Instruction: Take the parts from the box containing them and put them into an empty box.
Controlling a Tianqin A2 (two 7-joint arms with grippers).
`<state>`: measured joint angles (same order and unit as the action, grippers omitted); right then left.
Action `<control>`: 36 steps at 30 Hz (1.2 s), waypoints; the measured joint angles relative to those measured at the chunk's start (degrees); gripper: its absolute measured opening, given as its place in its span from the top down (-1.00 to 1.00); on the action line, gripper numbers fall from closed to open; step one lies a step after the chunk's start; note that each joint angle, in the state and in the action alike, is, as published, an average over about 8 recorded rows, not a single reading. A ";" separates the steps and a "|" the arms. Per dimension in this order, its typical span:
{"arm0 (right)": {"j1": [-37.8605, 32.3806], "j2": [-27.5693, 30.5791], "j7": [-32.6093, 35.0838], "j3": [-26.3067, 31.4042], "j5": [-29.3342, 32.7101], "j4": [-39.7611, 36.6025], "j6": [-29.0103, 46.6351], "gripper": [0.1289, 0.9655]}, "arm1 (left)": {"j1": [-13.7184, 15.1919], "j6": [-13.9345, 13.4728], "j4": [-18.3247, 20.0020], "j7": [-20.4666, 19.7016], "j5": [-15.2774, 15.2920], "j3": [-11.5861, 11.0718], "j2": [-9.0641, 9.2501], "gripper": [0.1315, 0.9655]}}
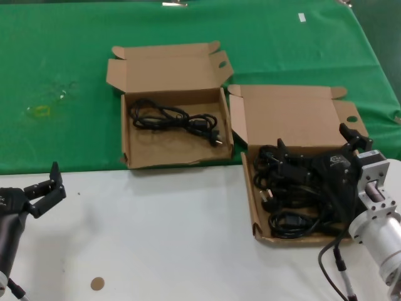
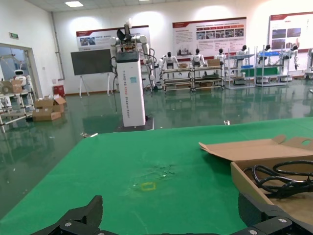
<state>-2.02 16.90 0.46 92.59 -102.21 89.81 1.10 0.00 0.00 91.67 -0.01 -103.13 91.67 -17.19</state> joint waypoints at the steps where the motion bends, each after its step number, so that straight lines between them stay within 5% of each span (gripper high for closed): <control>1: 0.00 0.00 0.00 0.00 0.00 0.00 0.00 -1.00 | 0.00 0.00 0.00 0.00 0.00 0.00 0.00 -1.00; 36: 0.00 0.00 0.00 0.00 0.00 0.00 0.00 -1.00 | 0.00 0.00 0.00 0.01 0.00 0.00 0.00 -1.00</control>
<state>-2.02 16.90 0.46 92.59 -102.21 89.81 1.10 0.00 0.00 91.67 0.00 -103.13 91.67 -17.19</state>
